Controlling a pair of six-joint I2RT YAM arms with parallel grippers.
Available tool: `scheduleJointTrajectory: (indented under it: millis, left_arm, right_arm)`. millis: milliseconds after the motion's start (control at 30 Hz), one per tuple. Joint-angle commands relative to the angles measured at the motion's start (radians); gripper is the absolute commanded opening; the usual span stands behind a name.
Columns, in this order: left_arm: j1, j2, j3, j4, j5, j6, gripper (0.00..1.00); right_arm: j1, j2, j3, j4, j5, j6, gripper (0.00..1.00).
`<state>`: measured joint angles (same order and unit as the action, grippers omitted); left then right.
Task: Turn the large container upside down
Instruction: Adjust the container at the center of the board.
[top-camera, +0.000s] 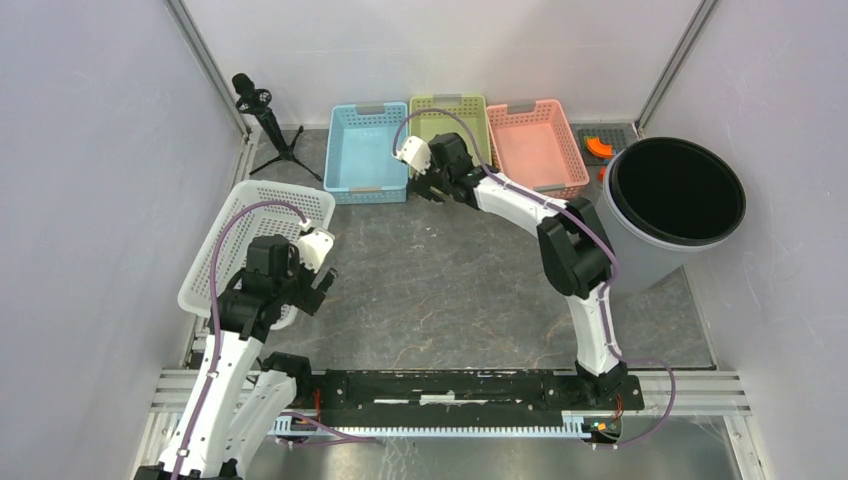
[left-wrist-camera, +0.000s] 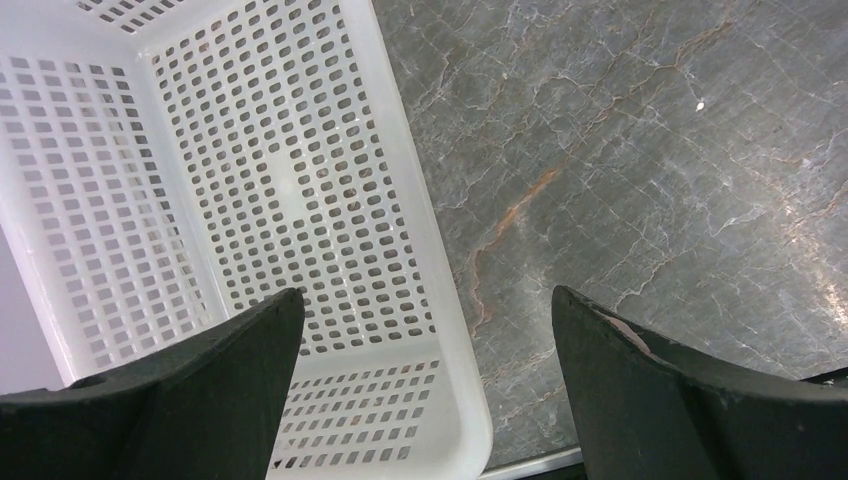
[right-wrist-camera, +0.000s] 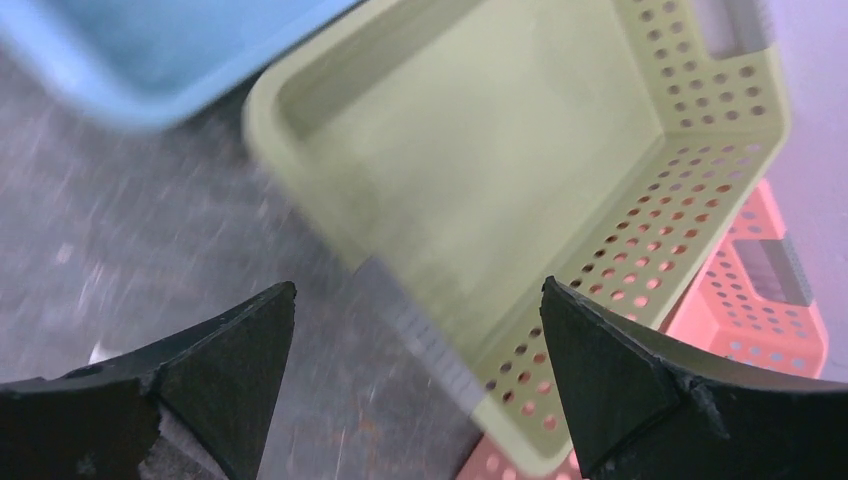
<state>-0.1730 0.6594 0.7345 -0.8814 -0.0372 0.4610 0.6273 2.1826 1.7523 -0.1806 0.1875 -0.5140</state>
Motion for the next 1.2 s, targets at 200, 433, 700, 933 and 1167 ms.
scheduleJointTrajectory:
  millis: [200,433,700,933,1167]
  left_arm:
    - [0.018,0.002,0.042,0.018,0.07,-0.061,1.0]
    - [0.027,-0.037,0.027,0.018,0.094,-0.062,1.0]
    - [0.03,-0.05,0.022,0.018,0.086,-0.062,1.0]
    - [0.035,-0.046,0.021,0.018,0.084,-0.061,1.0]
    - [0.038,-0.037,0.02,0.019,0.085,-0.061,1.0]
  right_arm:
    - [-0.067,-0.402,-0.248,-0.275,-0.025,-0.219,0.98]
    - [-0.233,-0.428,-0.306,-0.365,0.035,-0.319,0.98]
    - [-0.282,-0.387,-0.391,-0.25,0.153,-0.372,0.98]
    - [-0.282,-0.305,-0.4,-0.031,0.238,-0.332,0.98]
    - [-0.281,-0.254,-0.32,0.0,0.184,-0.256,0.98]
